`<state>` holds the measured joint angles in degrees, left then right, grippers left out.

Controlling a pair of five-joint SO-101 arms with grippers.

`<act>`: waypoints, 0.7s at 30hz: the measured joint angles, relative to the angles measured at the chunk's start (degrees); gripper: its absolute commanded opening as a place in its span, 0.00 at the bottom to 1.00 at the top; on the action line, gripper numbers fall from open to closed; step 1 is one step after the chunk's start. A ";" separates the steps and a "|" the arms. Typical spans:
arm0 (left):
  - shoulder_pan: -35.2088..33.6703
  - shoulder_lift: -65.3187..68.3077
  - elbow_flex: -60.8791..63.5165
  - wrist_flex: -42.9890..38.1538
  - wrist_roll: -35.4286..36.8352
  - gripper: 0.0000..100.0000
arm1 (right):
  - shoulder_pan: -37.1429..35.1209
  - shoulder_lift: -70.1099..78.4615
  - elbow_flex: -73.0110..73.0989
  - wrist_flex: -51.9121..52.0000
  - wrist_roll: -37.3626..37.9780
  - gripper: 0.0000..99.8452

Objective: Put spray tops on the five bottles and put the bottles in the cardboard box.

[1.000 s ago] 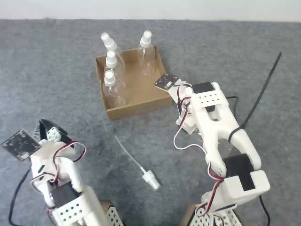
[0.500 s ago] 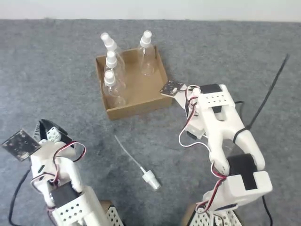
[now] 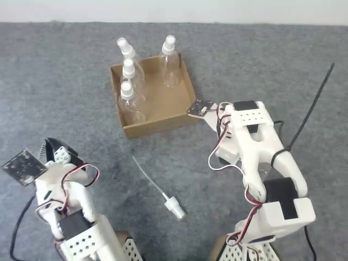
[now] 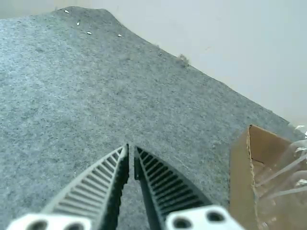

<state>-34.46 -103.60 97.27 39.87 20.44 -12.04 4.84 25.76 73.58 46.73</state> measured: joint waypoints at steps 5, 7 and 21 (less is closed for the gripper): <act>0.00 0.00 0.00 0.00 0.00 0.02 | 0.00 0.00 1.85 -1.85 0.00 0.26; 0.00 0.00 0.00 0.00 0.00 0.02 | 0.00 0.00 1.93 -2.29 0.00 0.22; 0.00 0.00 0.00 0.00 0.00 0.02 | 0.00 -1.05 1.93 -1.58 0.09 0.07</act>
<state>-34.46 -103.60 97.27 39.87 20.44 -12.04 3.78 27.69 72.00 46.81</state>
